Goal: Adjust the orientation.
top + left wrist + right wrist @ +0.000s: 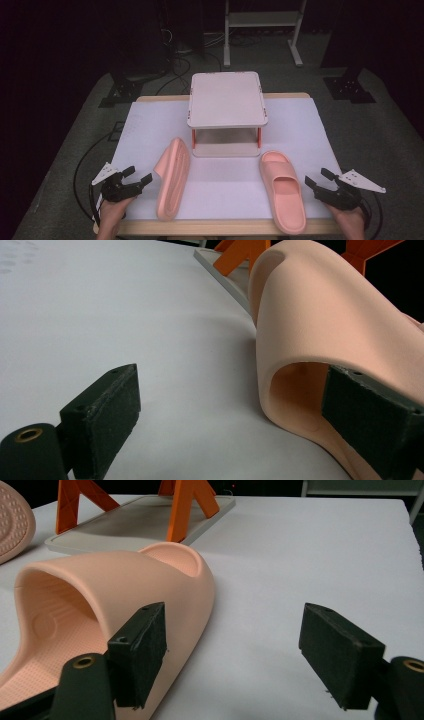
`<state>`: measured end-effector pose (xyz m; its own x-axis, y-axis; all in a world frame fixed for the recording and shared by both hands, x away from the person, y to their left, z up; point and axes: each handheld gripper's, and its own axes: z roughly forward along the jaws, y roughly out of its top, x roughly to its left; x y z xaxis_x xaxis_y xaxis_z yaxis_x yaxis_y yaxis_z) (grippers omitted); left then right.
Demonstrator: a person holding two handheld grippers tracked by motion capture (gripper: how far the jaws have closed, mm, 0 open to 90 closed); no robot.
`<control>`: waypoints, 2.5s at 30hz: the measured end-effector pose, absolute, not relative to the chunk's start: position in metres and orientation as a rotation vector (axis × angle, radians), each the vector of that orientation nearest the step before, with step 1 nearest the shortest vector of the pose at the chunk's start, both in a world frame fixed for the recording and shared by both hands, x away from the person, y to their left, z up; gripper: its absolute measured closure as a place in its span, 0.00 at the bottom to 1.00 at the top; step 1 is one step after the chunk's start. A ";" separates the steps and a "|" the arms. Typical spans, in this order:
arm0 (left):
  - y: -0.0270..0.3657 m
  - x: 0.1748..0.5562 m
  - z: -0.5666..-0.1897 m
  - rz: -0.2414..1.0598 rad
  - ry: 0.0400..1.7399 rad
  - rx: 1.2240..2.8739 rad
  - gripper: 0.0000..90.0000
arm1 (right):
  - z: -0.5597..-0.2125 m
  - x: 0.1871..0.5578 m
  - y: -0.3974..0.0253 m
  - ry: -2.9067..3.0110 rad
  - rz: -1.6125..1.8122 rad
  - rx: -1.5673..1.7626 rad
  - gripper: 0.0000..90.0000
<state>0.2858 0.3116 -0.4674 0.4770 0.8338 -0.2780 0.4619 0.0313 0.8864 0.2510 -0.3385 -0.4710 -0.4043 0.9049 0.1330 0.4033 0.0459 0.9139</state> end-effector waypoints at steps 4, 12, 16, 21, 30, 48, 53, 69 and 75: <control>0.313 0.285 -0.467 0.414 1.147 1.601 0.10 | -0.472 0.251 -0.339 1.840 1.342 1.317 0.29; 0.314 0.285 -0.467 0.409 1.144 1.593 0.10 | -0.470 0.249 -0.338 1.845 1.335 1.301 0.29; 0.311 0.285 -0.467 0.405 1.134 1.603 0.10 | -0.469 0.249 -0.336 1.851 1.335 1.293 0.29; 0.307 0.286 -0.469 0.396 1.128 1.615 0.10 | -0.469 0.250 -0.335 1.853 1.334 1.296 0.29; 0.300 0.287 -0.469 0.392 1.113 1.638 0.10 | -0.468 0.248 -0.335 1.850 1.342 1.287 0.29; 0.285 0.294 -0.472 0.381 1.109 1.704 0.10 | -0.467 0.246 -0.332 1.860 1.344 1.272 0.28; 0.280 0.298 -0.473 0.380 1.112 1.726 0.11 | -0.467 0.246 -0.332 1.863 1.345 1.269 0.28; 0.273 0.308 -0.475 0.289 1.107 1.720 0.35 | -0.467 0.247 -0.328 1.881 1.351 1.263 0.28; 0.270 0.309 -0.476 0.272 1.097 1.717 0.43 | -0.467 0.247 -0.327 1.885 1.351 1.262 0.28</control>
